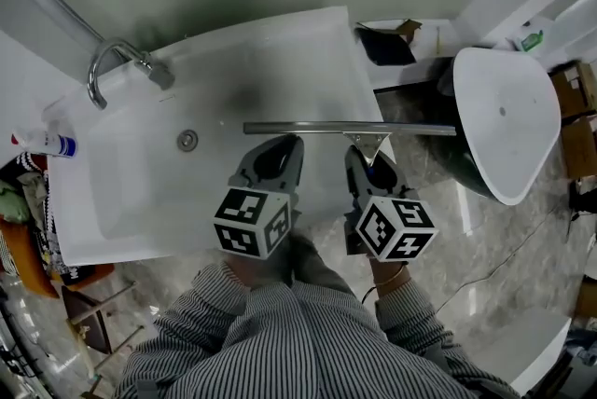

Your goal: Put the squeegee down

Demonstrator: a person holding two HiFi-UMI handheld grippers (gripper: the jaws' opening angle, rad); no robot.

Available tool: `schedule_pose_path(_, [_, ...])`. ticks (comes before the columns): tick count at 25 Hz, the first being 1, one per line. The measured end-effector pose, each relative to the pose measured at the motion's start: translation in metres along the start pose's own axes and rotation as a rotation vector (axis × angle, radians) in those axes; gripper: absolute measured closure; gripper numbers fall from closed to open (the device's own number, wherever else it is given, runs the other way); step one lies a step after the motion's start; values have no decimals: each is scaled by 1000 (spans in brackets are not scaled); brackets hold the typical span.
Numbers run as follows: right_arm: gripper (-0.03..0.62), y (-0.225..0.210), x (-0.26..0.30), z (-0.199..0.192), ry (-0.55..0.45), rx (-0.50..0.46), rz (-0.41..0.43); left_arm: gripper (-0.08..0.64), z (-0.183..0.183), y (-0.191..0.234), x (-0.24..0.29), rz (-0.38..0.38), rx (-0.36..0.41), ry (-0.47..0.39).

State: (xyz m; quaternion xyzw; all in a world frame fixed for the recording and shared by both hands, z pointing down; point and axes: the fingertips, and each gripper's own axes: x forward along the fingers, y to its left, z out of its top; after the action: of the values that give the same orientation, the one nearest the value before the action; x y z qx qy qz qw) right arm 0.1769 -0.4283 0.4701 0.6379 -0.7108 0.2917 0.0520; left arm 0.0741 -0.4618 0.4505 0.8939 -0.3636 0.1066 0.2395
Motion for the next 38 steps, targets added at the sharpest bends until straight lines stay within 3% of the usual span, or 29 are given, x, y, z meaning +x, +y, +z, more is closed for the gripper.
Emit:
schedule_pose_path(17, [474,-31,62,-52,125,15,-54,529,-59,45,41,17,-123,106])
schedule_pose_path(38, [471,-45,92,-86,272,33,-120,528,-97,58,63,-31,-151,240])
